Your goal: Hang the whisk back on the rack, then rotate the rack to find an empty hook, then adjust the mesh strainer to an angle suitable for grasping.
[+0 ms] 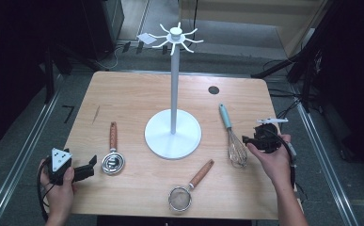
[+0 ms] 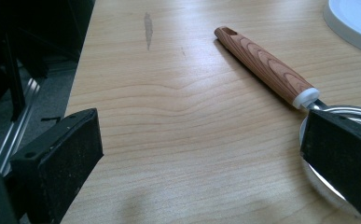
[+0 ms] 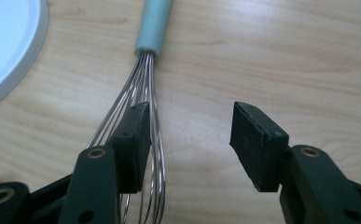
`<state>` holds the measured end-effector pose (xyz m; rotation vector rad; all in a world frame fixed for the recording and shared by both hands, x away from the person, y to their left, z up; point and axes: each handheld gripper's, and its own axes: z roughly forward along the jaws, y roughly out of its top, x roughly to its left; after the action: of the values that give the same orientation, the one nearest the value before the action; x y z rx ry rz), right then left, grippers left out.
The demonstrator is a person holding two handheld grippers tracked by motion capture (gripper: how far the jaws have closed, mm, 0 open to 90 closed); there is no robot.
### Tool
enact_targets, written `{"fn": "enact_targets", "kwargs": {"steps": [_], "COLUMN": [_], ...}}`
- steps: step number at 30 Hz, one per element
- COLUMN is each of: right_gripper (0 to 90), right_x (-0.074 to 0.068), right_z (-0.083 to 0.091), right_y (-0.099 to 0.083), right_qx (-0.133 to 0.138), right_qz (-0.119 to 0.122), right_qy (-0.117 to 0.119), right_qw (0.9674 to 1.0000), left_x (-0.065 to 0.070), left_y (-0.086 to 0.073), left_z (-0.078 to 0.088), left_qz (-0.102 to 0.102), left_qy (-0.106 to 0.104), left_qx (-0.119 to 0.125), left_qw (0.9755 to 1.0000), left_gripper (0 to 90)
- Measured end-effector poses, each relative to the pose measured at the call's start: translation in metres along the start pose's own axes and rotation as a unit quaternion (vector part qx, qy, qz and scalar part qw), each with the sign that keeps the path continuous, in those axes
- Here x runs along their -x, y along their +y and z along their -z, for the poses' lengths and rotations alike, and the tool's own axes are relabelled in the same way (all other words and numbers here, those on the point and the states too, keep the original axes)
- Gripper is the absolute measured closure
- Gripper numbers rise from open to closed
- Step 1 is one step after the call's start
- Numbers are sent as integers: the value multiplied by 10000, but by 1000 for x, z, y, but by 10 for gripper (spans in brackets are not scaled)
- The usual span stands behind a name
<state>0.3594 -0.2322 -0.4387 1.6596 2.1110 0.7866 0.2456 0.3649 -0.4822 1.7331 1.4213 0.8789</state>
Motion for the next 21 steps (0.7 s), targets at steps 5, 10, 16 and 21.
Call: {"fn": "enact_targets", "kwargs": {"steps": [5, 10, 16, 21], "right_gripper": [520, 541, 555, 580], "right_x": [1, 1, -3, -6], "right_z": [-12, -23, -36, -46], "right_y": [19, 31, 45, 59], "right_qx": [-229, -556, -911, -1207], "right_qz": [32, 20, 41, -81], "right_qy": [-17, 182, 460, 498], "right_qw": [9997, 9983, 9948, 9914], "left_x": [0, 0, 1, 1], "left_y": [0, 0, 0, 0], "left_z": [0, 1, 1, 1], "left_qz": [-1, -18, -36, -52], "left_qy": [-8, -22, 0, 0], "left_qx": [11, 36, 48, 48], "left_qw": [10000, 10000, 10000, 10000], "left_gripper": [0, 0, 0, 0]}}
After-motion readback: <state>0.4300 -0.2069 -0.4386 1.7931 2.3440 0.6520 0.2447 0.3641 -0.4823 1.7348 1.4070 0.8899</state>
